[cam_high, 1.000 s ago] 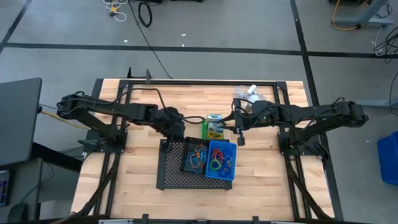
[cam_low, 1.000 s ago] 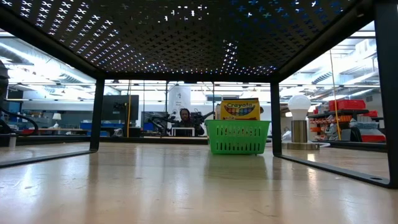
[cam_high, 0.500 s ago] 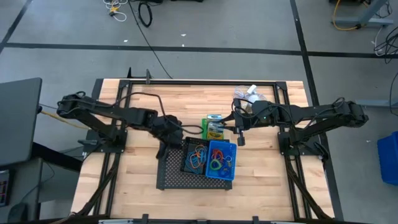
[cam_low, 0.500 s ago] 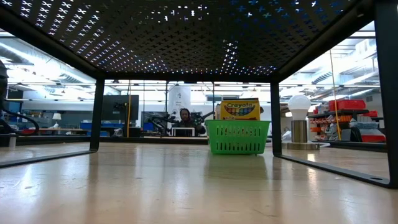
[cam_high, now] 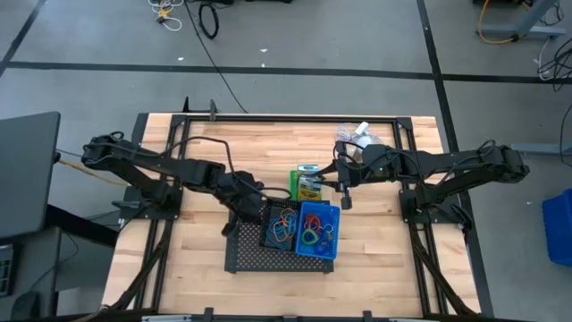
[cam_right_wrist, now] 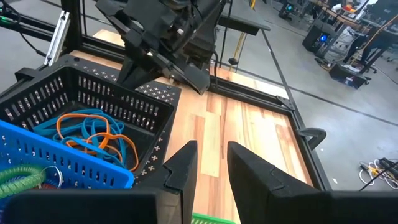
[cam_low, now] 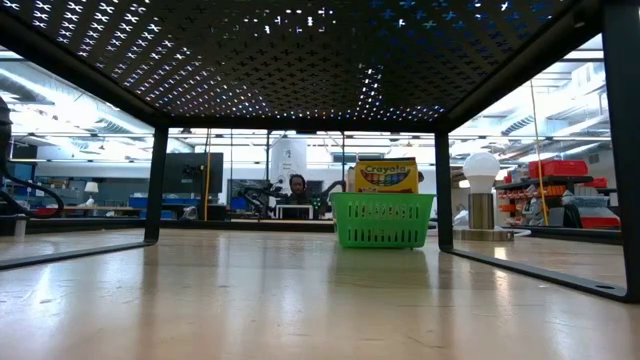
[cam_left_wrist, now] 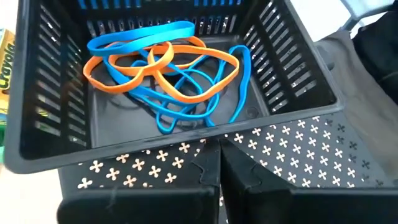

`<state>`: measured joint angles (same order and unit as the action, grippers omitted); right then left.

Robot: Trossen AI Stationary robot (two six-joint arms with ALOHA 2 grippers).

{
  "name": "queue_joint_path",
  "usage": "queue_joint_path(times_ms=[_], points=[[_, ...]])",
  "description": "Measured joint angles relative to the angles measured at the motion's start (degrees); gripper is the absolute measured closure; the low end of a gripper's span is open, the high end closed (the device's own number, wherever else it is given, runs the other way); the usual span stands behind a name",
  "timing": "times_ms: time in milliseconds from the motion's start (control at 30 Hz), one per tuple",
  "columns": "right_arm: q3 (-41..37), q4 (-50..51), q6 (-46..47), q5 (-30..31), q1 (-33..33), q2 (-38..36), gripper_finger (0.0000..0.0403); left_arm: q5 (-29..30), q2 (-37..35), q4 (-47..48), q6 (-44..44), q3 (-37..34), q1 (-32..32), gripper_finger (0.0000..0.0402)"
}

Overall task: Pick & Place Office Desk Supplies
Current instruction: Put the black bin with the rubber bands on the shelf, then adjust the blue bin on the table

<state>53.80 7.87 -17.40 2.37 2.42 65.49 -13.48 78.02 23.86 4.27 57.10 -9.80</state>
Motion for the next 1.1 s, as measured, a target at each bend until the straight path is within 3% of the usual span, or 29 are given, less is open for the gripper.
queue_joint_path(times_ms=[233, 700, 1100], points=[[0.0, 0.0, 0.01, -0.04, 0.0, -0.01, 0.0307, -3.23, 0.0, -0.79, -1.09, 0.0, -0.32, 0.0401], [0.0, -0.22, 0.01, -0.09, 0.0, -0.02, 0.0307, -3.2, 0.02, -4.17, -2.45, 0.0, -4.26, 0.0401], [0.0, 0.1, 0.37, -0.39, 0.0, -0.02, 0.0307, -7.44, 5.66, -5.64, -3.02, 0.02, -4.5, 0.0401]])
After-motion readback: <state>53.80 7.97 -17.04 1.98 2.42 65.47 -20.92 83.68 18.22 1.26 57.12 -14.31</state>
